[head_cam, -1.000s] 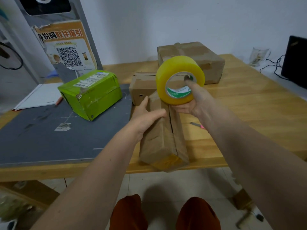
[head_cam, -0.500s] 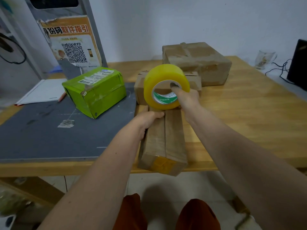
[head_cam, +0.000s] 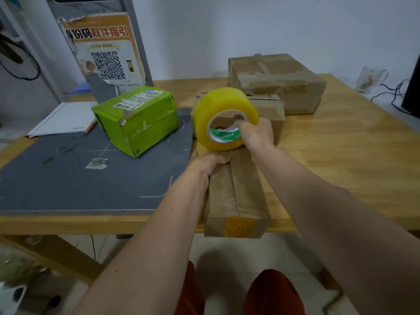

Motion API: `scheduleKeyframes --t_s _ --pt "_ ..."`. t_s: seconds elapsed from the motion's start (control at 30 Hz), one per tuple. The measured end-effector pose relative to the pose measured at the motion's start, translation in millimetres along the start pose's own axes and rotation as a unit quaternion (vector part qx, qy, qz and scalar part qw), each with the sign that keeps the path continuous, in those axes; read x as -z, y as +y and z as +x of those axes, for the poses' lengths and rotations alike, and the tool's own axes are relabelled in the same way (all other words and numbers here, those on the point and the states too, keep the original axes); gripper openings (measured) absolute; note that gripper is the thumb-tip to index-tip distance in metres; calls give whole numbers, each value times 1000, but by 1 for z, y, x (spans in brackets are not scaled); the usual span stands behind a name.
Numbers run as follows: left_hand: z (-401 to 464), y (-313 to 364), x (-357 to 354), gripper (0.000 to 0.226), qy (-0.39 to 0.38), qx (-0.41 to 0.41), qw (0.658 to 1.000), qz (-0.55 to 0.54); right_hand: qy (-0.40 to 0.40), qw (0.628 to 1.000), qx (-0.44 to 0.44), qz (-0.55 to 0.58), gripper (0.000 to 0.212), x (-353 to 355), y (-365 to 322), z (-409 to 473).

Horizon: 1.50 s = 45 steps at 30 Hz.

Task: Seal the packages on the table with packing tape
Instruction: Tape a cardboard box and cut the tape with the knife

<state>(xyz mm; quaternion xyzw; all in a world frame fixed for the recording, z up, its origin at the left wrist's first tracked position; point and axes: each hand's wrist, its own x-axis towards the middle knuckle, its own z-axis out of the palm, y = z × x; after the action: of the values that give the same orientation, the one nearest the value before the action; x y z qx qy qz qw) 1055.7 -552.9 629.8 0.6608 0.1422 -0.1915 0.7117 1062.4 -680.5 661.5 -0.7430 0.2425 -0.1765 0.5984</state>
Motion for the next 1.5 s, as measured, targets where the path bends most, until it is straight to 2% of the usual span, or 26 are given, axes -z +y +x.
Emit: scheduleKeyframes --t_s 0.07,0.13,0.3,0.43,0.47,0.57,0.67,0.73,0.8,0.83,0.9,1.0,1.07,1.17,1.3,1.43,1.5 --pt "-1 -1 2 122 8 6 1000 9 8 998 -26 49 8 10 -3 4" --pt "-1 -1 2 124 8 14 1000 17 0 995 -56 89 11 20 -2 7" --pt "3 0 4 120 -11 17 999 35 -12 984 -95 153 31 37 3 13" --pt "1 -2 3 116 -13 22 999 29 20 957 -157 241 46 41 18 13" --pt "0 -1 3 110 -20 36 998 37 27 954 -166 250 51 39 20 12" --pt "-5 2 4 65 -34 67 995 72 4 948 -185 259 61 34 23 12" --pt "-5 6 1 52 -43 48 990 127 -24 947 -189 260 55 31 22 13" --pt "-3 9 -4 61 -36 23 985 170 -20 950 -182 252 49 30 23 14" --pt "-2 10 -8 92 -30 7 981 191 -11 956 -164 244 24 30 24 16" --pt "-1 10 -9 105 -32 3 980 199 -6 957 -158 244 19 31 23 17" --pt "1 9 -8 117 -32 -2 978 204 -12 960 -143 241 27 34 22 17" --pt "4 9 -6 118 -33 -5 980 195 -24 967 -123 223 24 42 22 20" --pt "5 10 -5 116 -32 -2 981 189 -5 967 -119 225 21 52 24 23" --pt "6 10 -4 117 -27 -1 982 188 42 975 -97 193 31 68 32 30" --pt "6 8 -4 118 -23 -10 982 190 57 971 -114 200 26 74 45 28" --pt "2 7 -3 110 -5 -21 982 189 51 974 -102 195 24 76 51 29" --pt "2 6 0 97 1 -21 984 178 74 979 -86 171 29 84 56 32"
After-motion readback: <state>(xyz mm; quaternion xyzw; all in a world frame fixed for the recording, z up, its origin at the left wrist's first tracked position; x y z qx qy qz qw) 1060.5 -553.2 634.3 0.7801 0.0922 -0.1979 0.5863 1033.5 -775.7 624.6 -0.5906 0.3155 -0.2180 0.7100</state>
